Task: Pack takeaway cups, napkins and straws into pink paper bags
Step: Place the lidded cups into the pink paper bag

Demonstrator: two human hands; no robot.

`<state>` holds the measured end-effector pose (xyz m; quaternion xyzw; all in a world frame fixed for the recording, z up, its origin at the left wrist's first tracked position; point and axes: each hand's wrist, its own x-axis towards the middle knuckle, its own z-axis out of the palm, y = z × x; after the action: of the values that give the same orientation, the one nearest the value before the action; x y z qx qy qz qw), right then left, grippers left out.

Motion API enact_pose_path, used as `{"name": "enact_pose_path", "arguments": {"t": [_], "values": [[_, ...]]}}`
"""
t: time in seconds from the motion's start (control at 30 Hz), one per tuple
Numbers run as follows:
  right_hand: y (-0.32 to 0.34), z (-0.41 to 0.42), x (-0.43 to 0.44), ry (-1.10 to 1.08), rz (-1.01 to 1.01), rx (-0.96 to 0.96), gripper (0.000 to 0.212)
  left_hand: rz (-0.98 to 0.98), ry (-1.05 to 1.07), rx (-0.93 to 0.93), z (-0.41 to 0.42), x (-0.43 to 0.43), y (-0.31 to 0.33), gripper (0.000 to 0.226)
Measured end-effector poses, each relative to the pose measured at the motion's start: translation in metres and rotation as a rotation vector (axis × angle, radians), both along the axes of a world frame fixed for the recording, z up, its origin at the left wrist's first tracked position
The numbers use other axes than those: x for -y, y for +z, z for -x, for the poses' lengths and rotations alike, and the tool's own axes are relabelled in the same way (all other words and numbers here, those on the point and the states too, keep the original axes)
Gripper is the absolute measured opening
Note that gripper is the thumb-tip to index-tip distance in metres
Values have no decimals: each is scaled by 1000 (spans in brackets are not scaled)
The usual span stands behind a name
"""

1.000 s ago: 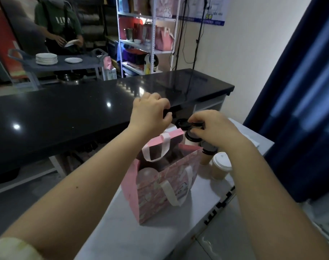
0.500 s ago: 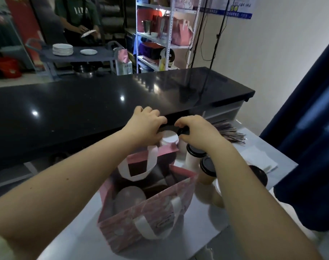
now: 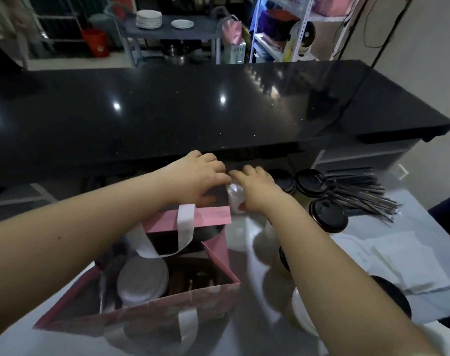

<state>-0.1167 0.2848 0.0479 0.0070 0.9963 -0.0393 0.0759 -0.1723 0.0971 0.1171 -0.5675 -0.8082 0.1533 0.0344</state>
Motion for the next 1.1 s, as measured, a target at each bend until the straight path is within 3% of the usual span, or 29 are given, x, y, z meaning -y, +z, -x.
{"name": "enact_pose_path", "arguments": {"t": [0.2, 0.33, 0.5, 0.83, 1.1], "values": [[-19, 8, 5, 21, -101, -4, 58, -69, 96, 19, -3, 0, 3, 53], [-22, 5, 12, 87, -141, -80, 71, -116, 129, 41, -5, 8, 9, 52], [-16, -11, 15, 114, 23, -161, 67, -168, 156, 15, -9, 18, 21, 52], [61, -76, 29, -102, 308, -300, 74, -301, 148, -132, -41, 51, 43, 47], [115, -120, 78, -170, 285, -515, 76, -430, 153, -90, -70, 98, 49, 48]]}}
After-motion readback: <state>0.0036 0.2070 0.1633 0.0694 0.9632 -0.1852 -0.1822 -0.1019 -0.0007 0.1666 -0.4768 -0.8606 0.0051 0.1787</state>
